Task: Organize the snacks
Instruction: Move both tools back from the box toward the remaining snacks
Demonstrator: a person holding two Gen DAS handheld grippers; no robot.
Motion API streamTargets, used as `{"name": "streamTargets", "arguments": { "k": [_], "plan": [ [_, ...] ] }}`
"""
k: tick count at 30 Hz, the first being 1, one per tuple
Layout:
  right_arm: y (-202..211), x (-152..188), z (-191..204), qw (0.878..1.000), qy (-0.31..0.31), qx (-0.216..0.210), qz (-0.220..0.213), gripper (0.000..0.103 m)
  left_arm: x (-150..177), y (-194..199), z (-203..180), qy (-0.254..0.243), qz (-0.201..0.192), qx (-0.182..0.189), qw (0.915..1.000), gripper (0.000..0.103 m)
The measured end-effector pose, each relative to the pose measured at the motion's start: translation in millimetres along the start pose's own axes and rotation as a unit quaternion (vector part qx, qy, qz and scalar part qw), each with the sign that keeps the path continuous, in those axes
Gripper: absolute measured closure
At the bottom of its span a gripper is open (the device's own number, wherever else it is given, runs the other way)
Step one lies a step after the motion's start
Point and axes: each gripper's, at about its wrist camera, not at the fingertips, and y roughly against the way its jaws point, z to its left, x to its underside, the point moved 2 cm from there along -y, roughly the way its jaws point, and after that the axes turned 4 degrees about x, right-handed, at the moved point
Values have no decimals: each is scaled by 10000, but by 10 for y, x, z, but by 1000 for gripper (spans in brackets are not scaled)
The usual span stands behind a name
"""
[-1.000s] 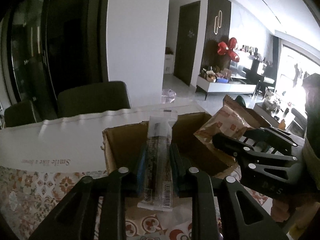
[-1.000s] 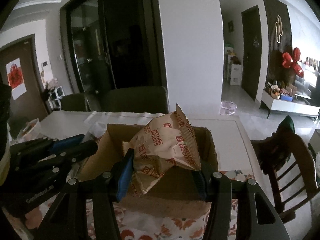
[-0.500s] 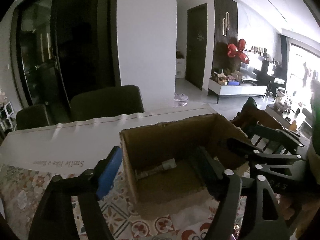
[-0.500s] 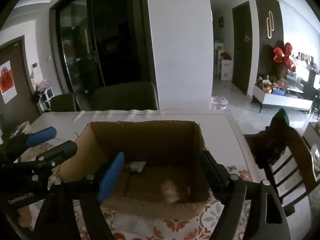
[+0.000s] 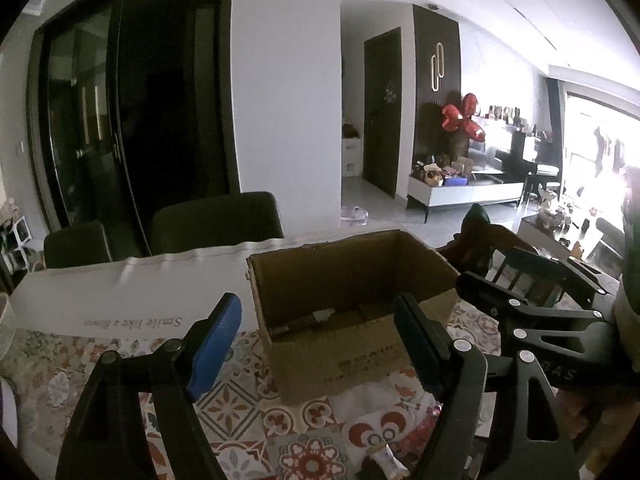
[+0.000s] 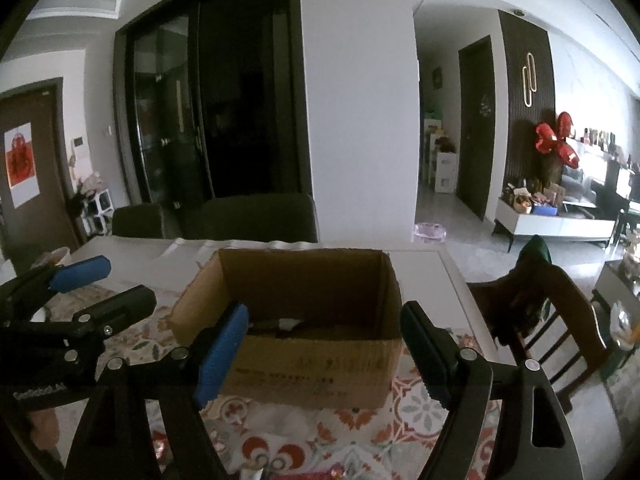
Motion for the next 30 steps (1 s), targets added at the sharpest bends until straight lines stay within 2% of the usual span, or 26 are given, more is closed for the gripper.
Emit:
{"name": "streamTargets", "arguments": {
  "k": [13, 19, 30],
  "plan": [
    [514, 279, 34, 9997, -5, 225, -126, 24, 373, 552, -194, -243, -235, -211, 9992, 21],
    [672, 466, 21, 9991, 37, 403, -160, 24, 590, 578, -249, -142, -11, -77, 9999, 21],
    [760, 935, -98, 9975, -61, 685, 174, 24, 1022, 406, -411, -295, 437, 176, 9985, 21]
  ]
}}
